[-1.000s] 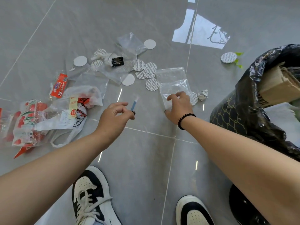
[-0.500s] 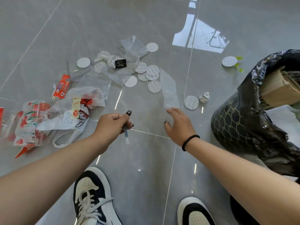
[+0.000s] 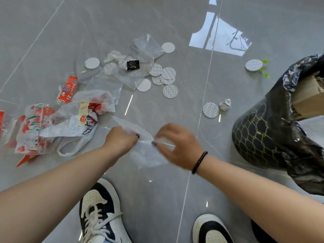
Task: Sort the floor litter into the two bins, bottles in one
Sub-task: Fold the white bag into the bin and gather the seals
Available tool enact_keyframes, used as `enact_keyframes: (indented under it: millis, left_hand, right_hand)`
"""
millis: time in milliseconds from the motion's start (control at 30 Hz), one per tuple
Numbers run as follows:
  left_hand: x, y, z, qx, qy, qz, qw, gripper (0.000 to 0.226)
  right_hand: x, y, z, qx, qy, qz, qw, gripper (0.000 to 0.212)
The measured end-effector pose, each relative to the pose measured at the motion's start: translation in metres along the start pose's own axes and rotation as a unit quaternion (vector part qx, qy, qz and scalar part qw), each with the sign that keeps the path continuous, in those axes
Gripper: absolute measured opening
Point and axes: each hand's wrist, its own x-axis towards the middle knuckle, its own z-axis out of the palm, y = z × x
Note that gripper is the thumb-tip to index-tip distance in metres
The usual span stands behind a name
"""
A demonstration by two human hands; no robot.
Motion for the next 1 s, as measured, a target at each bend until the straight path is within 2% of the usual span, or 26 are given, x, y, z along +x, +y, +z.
enact_keyframes:
  millis: [67, 133, 167, 200, 267, 333, 500, 600, 667, 767, 867, 1000]
  left_hand:
    - [0.001, -0.003, -0.001, -0.029, -0.016, -0.003, 0.999, 0.011]
    - [0.000, -0.005, -0.002, -0.040, -0.029, 0.000, 0.999, 0.010]
    - [-0.001, -0.007, -0.002, -0.039, -0.032, 0.001, 0.999, 0.010]
    - [-0.001, -0.010, -0.001, -0.037, -0.036, 0.001, 0.999, 0.009]
    - [-0.003, -0.016, 0.000, -0.035, -0.042, -0.001, 0.999, 0.009]
    - [-0.003, -0.021, 0.002, -0.026, -0.049, -0.002, 0.998, 0.008]
    - [0.002, -0.027, 0.002, -0.023, -0.060, 0.002, 0.998, 0.009]
    - [0.004, -0.030, 0.000, -0.019, -0.058, 0.001, 0.998, 0.006]
    - [0.004, -0.031, -0.001, -0.023, -0.054, 0.001, 0.998, 0.004]
    - [0.005, -0.029, -0.002, -0.029, -0.051, -0.003, 0.998, 0.003]
    - [0.005, -0.029, -0.003, -0.031, -0.050, -0.007, 0.998, 0.004]
    - [0.003, -0.029, -0.002, -0.033, -0.060, -0.007, 0.998, 0.004]
  right_hand:
    - [0.022, 0.035, -0.013, -0.054, 0.056, 0.188, 0.979, 0.028]
    - [0.039, 0.077, -0.028, -0.137, 0.014, 0.394, 0.909, 0.046]
    - [0.042, 0.094, -0.034, -0.159, -0.006, 0.468, 0.870, 0.055]
    - [0.042, 0.106, -0.040, -0.174, -0.017, 0.518, 0.837, 0.061]
    - [0.036, 0.122, -0.044, -0.188, -0.030, 0.569, 0.800, 0.066]
    - [0.029, 0.130, -0.044, -0.198, -0.036, 0.578, 0.791, 0.063]
    - [0.022, 0.142, -0.047, -0.192, -0.014, 0.546, 0.815, 0.039]
    - [0.022, 0.137, -0.047, -0.183, -0.023, 0.538, 0.822, 0.058]
    - [0.025, 0.134, -0.047, -0.178, -0.016, 0.506, 0.844, 0.072]
    - [0.034, 0.135, -0.046, -0.162, -0.038, 0.453, 0.876, 0.072]
    - [0.044, 0.137, -0.044, -0.189, -0.087, 0.450, 0.868, 0.068]
    - [0.050, 0.135, -0.043, -0.153, -0.100, 0.502, 0.845, 0.068]
